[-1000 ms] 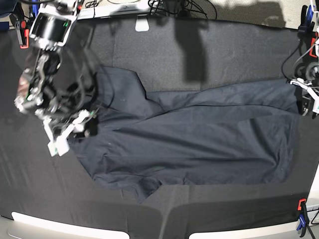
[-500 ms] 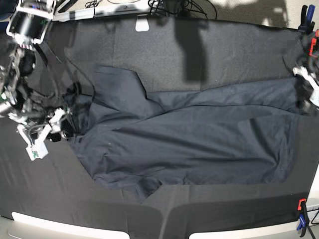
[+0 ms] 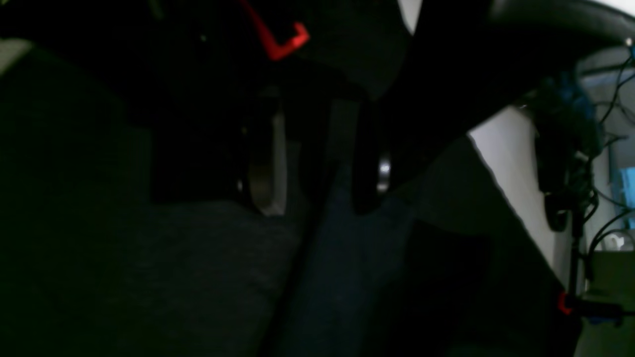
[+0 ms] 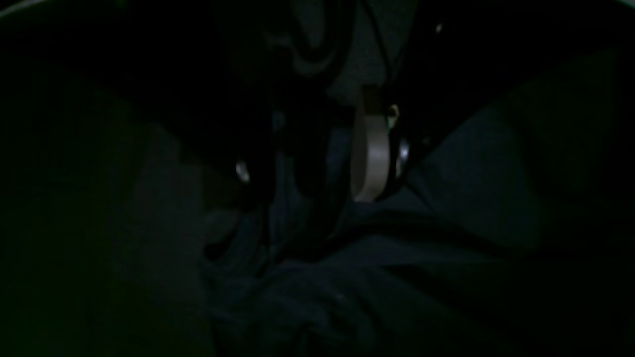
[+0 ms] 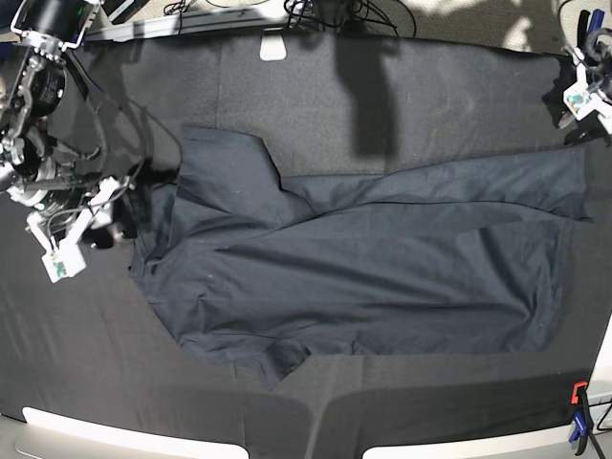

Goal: Layout the t-shirt on the table in an organized manner, then fold the t-shirt properly
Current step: 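Release the folded side and raise the right gripper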

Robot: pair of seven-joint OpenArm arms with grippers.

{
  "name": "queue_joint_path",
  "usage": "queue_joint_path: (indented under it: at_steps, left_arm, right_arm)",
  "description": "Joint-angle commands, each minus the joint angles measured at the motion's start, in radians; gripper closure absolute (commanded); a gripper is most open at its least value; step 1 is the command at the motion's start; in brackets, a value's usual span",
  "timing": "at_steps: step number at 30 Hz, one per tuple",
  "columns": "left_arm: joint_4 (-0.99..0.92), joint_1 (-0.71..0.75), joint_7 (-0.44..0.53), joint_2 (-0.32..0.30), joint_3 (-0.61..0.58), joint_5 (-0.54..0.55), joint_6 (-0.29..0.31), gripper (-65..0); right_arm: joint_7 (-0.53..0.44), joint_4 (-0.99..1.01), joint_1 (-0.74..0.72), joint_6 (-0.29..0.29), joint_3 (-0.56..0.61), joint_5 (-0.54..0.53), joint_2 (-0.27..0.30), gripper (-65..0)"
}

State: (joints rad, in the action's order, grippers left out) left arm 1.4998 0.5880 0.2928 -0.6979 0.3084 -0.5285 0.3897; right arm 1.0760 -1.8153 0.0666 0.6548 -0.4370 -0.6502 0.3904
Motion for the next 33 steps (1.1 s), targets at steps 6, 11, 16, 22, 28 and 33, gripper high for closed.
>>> queue_joint_path:
  at_steps: [6,11,16,22,28,33]
  left_arm:
    - [-0.108,-0.08,0.01,-0.021,-0.07,0.004,-0.016,-20.7]
    - [-0.184,-0.164,-0.032,-0.021,-0.167,-0.023,-0.064,-20.7]
    - [-0.21,-0.206,-0.06,-0.038,-0.173,-0.022,-0.075,-20.5]
    - [-0.233,-0.206,-0.072,-0.067,-0.173,-0.021,-0.073,-14.8]
    - [-0.231,-0.203,-0.064,-0.067,-0.173,-0.021,-0.073,-0.1]
    - [-0.23,-0.203,-0.056,-0.064,-0.173,-0.02,-0.073,0.0]
  right_arm:
    - [0.025,-0.02,-0.016,0.002,-0.008,-0.035,0.017,-25.0]
    - [0.034,-0.02,-0.016,0.003,-0.008,-0.034,0.017,-25.0]
    - [0.04,-0.02,-0.016,0.003,-0.009,-0.034,0.017,-25.0]
    - [0.04,-0.054,-0.006,0.027,-0.009,-0.034,0.017,-25.0]
    - [0.04,-0.262,0.113,0.027,-0.008,-0.034,0.018,-25.0]
    - [0.04,-0.356,0.221,0.027,-0.008,-0.006,0.025,-24.9]
